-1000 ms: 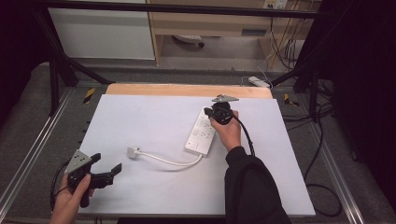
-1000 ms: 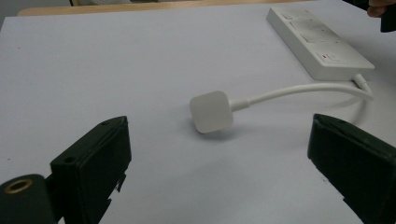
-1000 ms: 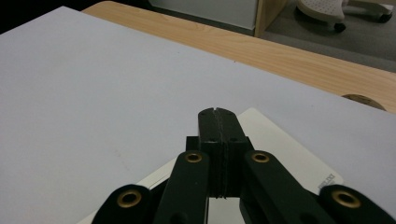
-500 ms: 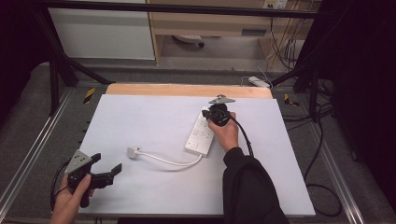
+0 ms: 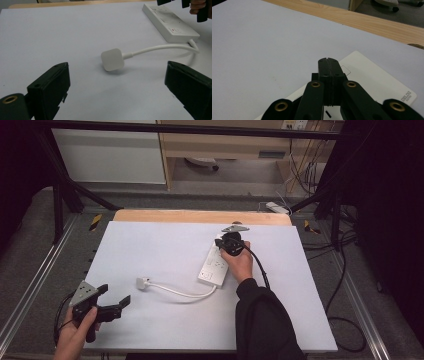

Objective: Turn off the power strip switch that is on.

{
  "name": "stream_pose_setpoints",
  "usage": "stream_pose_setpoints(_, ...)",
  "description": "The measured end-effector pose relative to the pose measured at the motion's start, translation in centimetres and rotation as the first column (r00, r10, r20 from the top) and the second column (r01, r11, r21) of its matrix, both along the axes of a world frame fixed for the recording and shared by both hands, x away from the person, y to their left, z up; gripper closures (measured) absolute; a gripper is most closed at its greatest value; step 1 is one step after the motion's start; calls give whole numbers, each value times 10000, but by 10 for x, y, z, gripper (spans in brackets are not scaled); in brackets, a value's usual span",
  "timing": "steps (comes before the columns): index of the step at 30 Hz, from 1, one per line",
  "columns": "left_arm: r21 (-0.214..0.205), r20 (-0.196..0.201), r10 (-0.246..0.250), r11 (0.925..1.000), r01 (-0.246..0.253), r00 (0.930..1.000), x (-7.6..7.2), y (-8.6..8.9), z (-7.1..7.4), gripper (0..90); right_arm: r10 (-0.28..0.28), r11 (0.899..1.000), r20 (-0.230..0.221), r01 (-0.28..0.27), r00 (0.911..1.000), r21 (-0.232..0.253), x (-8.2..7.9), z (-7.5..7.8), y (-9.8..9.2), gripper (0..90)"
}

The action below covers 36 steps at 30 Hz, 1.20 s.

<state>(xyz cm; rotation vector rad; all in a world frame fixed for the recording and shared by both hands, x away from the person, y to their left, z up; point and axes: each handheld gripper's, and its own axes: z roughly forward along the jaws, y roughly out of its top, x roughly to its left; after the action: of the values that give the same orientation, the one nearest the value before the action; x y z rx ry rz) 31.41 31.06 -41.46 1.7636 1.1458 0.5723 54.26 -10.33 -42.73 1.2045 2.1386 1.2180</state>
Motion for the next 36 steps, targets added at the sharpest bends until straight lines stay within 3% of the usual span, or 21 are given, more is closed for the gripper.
stream_pose_setpoints(36,2,-15,-19,10000,19,10000,0,0,0,62,279,9988,-275,-290,9992,-387,-5,-10,7,900)
